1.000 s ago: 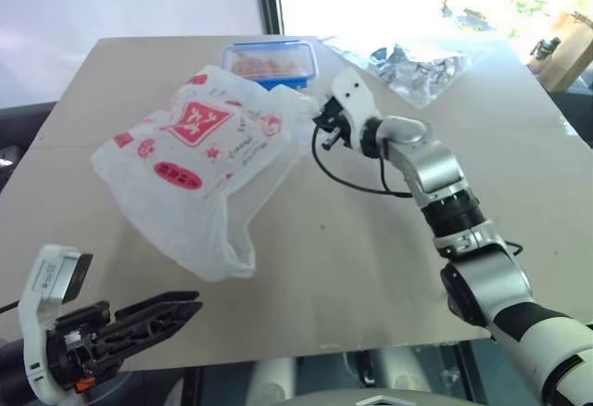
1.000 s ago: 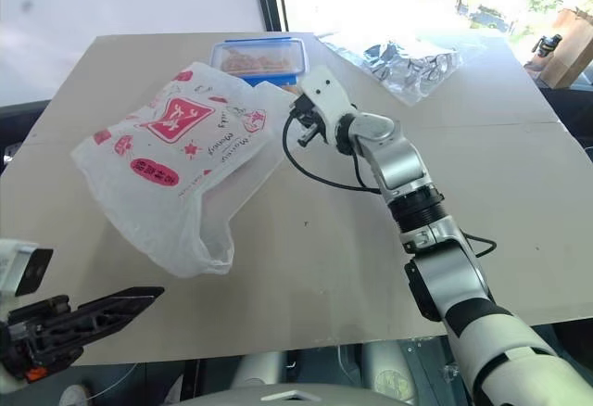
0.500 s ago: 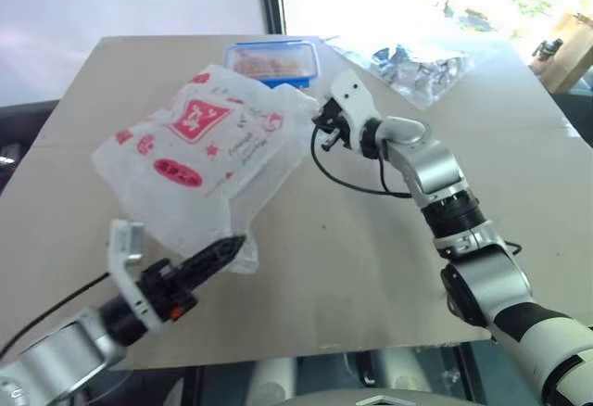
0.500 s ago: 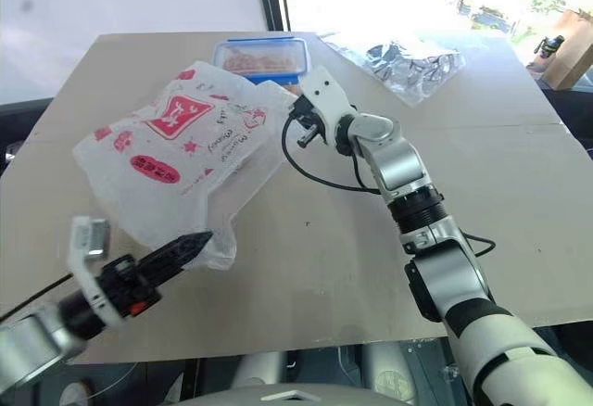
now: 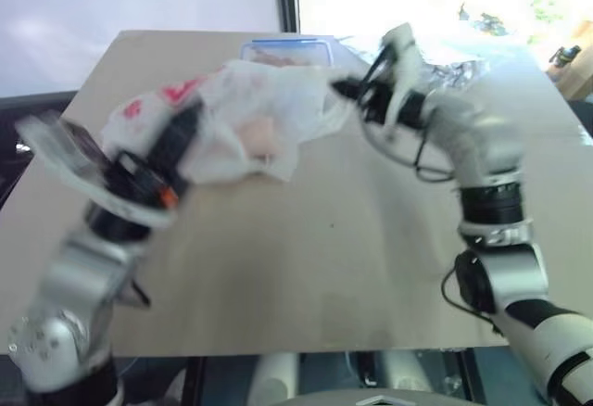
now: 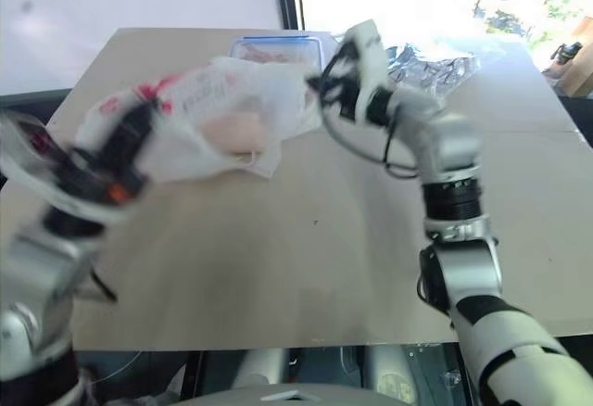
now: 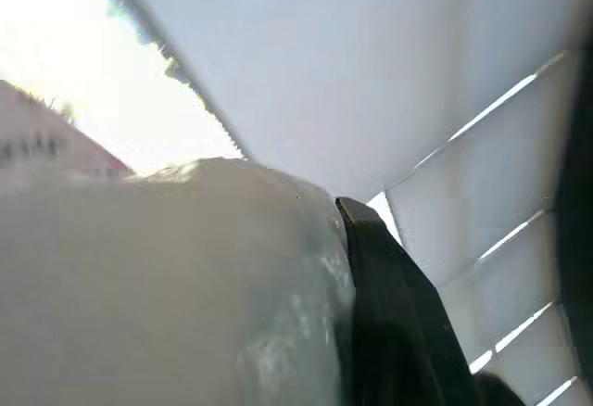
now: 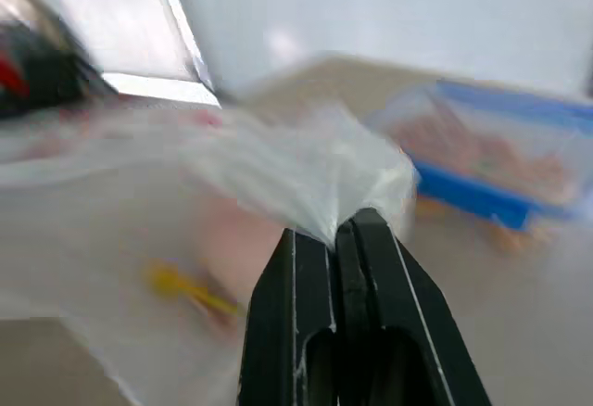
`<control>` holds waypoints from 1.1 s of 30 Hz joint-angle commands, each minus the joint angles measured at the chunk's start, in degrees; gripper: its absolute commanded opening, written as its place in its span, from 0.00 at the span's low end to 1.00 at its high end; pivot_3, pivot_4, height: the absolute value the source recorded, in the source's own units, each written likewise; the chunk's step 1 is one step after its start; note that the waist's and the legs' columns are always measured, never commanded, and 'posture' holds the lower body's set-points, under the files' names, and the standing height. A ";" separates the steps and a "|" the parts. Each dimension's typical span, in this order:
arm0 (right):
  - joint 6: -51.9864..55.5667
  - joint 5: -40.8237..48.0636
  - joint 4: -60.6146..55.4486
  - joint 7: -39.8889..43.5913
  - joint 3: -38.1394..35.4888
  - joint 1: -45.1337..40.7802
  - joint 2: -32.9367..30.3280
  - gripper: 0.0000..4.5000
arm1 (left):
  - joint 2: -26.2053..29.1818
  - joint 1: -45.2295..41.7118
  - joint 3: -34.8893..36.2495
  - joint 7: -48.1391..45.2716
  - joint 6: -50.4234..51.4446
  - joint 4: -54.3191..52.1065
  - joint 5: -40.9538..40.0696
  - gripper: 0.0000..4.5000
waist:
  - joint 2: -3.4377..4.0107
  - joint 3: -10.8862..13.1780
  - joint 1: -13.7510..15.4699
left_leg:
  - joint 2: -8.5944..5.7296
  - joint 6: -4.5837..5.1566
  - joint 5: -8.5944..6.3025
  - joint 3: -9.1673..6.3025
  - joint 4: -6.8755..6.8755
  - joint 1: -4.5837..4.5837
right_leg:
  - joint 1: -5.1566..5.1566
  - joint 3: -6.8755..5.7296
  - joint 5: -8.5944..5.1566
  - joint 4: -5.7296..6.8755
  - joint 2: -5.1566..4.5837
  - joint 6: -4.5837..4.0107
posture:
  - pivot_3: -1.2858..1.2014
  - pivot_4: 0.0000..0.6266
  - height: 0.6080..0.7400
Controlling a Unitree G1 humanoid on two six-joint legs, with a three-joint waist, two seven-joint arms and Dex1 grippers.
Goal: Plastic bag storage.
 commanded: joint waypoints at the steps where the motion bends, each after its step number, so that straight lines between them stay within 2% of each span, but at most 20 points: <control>1: 8.60 20.03 -5.67 -2.93 -14.60 -7.58 -4.66 0.00 | 0.41 -16.93 6.11 6.01 4.02 9.63 -0.85 0.02 | -0.02 -0.03 -0.14 | 0.00 0.01 0.00 -0.04 0.07 -0.05 | 0.05 -0.02 0.03 -0.05 0.03 -0.02 | 0.52 0.24 1.00; 3: 9.86 23.06 -4.61 -6.90 -17.88 -10.29 -7.73 0.00 | 2.01 -24.35 8.26 7.19 7.22 16.97 -0.85 0.02 | -0.07 -0.06 -0.24 | -0.07 0.12 -0.07 0.07 0.07 0.00 | 0.17 0.02 0.01 -0.19 -0.07 0.01 | 0.52 0.24 1.00; 7: 11.72 25.26 -4.98 -11.18 -18.97 -10.98 -14.72 0.00 | 4.95 -29.29 7.45 6.16 12.33 26.48 -0.85 0.02 | -0.07 -0.06 -1.19 | -0.07 0.15 -0.10 0.36 -0.06 0.06 | 0.04 0.25 -0.01 -0.18 -0.13 0.05 | 0.52 0.24 1.00; 13: 15.83 29.51 -10.58 -16.99 -22.77 -4.13 -25.24 0.00 | 2.52 -29.26 -4.41 1.34 16.24 30.36 -0.13 0.02 | -0.08 -0.05 -1.21 | -0.04 -0.06 0.03 0.39 -0.09 -0.04 | -0.06 0.28 -0.01 -0.19 -0.15 0.05 | 0.52 0.24 1.00; 19: 17.04 33.99 -15.16 -21.32 -24.56 4.05 -30.05 0.00 | 2.78 -26.94 -7.70 -2.04 18.27 30.75 -0.80 0.02 | -0.07 -0.04 -1.98 | 0.01 -0.07 0.03 0.49 -0.10 -0.07 | -0.15 0.41 -0.02 -0.16 -0.09 0.06 | 0.52 0.24 1.00; 23: 16.42 33.76 -20.48 -20.11 -22.96 12.73 -33.16 0.00 | 4.01 -26.13 -7.41 -3.12 20.62 30.39 -0.85 0.02 | -0.07 -0.04 -1.84 | 0.07 -0.09 0.05 0.55 -0.16 -0.03 | -0.18 0.51 -0.02 -0.15 0.02 0.06 | 0.52 0.24 1.00; 25: 15.48 31.49 -26.22 -16.83 -20.65 21.00 -35.53 0.00 | 5.99 -23.08 -9.29 -4.79 22.47 27.84 0.83 0.02 | -0.06 -0.04 -1.71 | 0.05 -0.09 0.05 0.60 -0.15 -0.03 | -0.18 0.57 -0.02 -0.17 -0.01 0.06 | 0.52 0.24 1.00; 30: 9.02 24.63 -37.89 -11.65 -16.10 41.92 -36.44 0.00 | 9.28 -9.87 -14.36 -12.48 25.55 15.67 11.75 0.02 | -0.06 -0.06 -1.62 | 0.02 -0.10 0.05 0.58 -0.20 0.03 | -0.12 0.67 -0.08 -0.20 -0.11 0.17 | 0.52 0.24 1.00; 33: 2.14 15.40 -42.12 -8.44 -11.84 54.99 -37.78 0.00 | 9.68 1.46 -16.39 -16.64 23.66 8.84 22.10 0.02 | -0.06 -0.06 -1.59 | 0.01 -0.11 0.05 0.56 -0.20 0.11 | -0.08 0.74 -0.09 -0.19 -0.11 0.18 | 0.52 0.24 1.00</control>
